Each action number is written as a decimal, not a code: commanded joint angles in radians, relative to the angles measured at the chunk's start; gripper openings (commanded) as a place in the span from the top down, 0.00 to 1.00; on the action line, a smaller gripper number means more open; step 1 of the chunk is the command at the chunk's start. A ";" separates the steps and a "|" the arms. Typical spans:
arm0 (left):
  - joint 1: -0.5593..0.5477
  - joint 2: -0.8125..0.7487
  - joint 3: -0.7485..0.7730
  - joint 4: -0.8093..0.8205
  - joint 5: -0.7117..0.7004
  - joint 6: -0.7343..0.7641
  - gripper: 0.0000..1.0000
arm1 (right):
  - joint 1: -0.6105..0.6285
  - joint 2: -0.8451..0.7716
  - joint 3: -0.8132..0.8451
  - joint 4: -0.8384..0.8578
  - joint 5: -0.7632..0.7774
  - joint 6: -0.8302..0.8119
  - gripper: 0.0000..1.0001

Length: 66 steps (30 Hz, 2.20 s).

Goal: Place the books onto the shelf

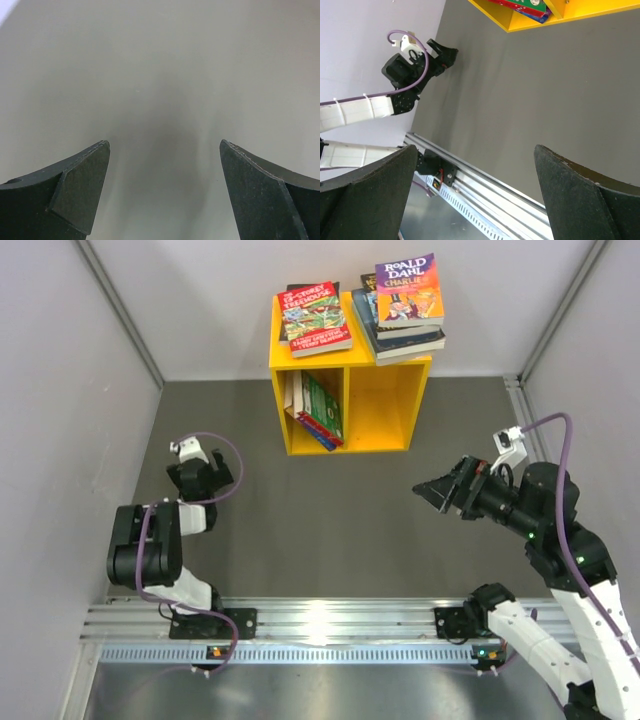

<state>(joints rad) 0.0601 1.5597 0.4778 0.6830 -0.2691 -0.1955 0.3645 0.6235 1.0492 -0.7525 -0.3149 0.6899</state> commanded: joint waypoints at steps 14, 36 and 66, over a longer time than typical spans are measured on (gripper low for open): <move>-0.022 0.000 -0.186 0.438 0.232 0.096 0.01 | -0.002 0.103 0.072 0.004 0.136 -0.033 0.00; -0.029 0.008 -0.156 0.391 0.309 0.143 0.01 | -0.145 0.453 -0.790 1.465 0.671 -0.725 0.00; -0.034 0.010 -0.157 0.395 0.306 0.145 0.01 | -0.338 0.825 -0.802 1.927 0.459 -0.681 0.00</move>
<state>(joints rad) 0.0288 1.5646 0.2993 1.0382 0.0219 -0.0586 0.0341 1.4467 0.2192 1.1152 0.1627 0.0006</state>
